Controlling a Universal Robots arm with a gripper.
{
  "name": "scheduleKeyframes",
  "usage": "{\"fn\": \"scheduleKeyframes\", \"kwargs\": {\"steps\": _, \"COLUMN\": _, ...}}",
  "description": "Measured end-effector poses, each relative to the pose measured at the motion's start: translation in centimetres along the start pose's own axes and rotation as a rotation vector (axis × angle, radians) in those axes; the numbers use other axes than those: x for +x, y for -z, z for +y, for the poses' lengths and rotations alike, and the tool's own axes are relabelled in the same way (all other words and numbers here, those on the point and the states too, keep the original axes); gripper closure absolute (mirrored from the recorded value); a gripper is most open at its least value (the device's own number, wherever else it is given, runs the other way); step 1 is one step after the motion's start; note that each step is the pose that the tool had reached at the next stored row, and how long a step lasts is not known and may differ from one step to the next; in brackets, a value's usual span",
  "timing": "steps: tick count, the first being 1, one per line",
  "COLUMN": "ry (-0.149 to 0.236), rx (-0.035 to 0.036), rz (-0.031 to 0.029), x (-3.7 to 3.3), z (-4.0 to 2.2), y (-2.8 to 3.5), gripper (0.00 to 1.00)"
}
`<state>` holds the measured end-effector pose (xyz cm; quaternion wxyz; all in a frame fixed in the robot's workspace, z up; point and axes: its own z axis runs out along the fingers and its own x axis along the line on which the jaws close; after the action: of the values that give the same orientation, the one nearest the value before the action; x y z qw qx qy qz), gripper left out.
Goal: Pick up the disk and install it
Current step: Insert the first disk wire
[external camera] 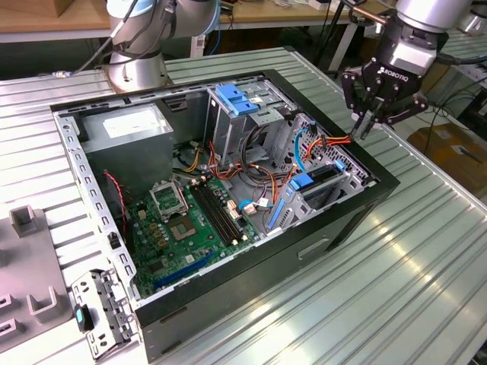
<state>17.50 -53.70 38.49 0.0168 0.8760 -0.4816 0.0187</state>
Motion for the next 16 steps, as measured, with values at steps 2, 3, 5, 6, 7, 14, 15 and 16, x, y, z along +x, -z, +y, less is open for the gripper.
{"fn": "scheduleKeyframes", "kwargs": {"steps": 2, "ry": 0.044, "rx": 0.002, "rz": 0.0006, "x": 0.0, "z": -0.01, "y": -0.05, "gripper": 0.69}}
{"fn": "scheduleKeyframes", "kwargs": {"steps": 3, "ry": 0.063, "rx": 0.0029, "rz": 0.0009, "x": -0.01, "z": -0.01, "y": -0.07, "gripper": 0.62}}
{"fn": "scheduleKeyframes", "kwargs": {"steps": 5, "ry": 0.103, "rx": 0.0049, "rz": 0.0012, "x": -0.01, "z": -0.01, "y": -0.14, "gripper": 0.62}}
{"fn": "scheduleKeyframes", "kwargs": {"steps": 6, "ry": 0.124, "rx": 0.0059, "rz": 0.0014, "x": -0.02, "z": -0.01, "y": -0.18, "gripper": 0.62}}
{"fn": "scheduleKeyframes", "kwargs": {"steps": 7, "ry": 0.139, "rx": 0.0066, "rz": 0.0015, "x": -0.04, "z": -0.03, "y": -0.23, "gripper": 0.62}}
{"fn": "scheduleKeyframes", "kwargs": {"steps": 14, "ry": 0.203, "rx": 0.0105, "rz": 0.0014, "x": -0.55, "z": -0.34, "y": -0.92, "gripper": 0.62}}
{"fn": "scheduleKeyframes", "kwargs": {"steps": 15, "ry": 0.22, "rx": 0.0114, "rz": 0.0014, "x": -0.55, "z": -0.34, "y": -1.0, "gripper": 0.62}}
{"fn": "scheduleKeyframes", "kwargs": {"steps": 16, "ry": 0.242, "rx": 0.0126, "rz": 0.0016, "x": -0.56, "z": -0.34, "y": -1.1, "gripper": 0.62}}
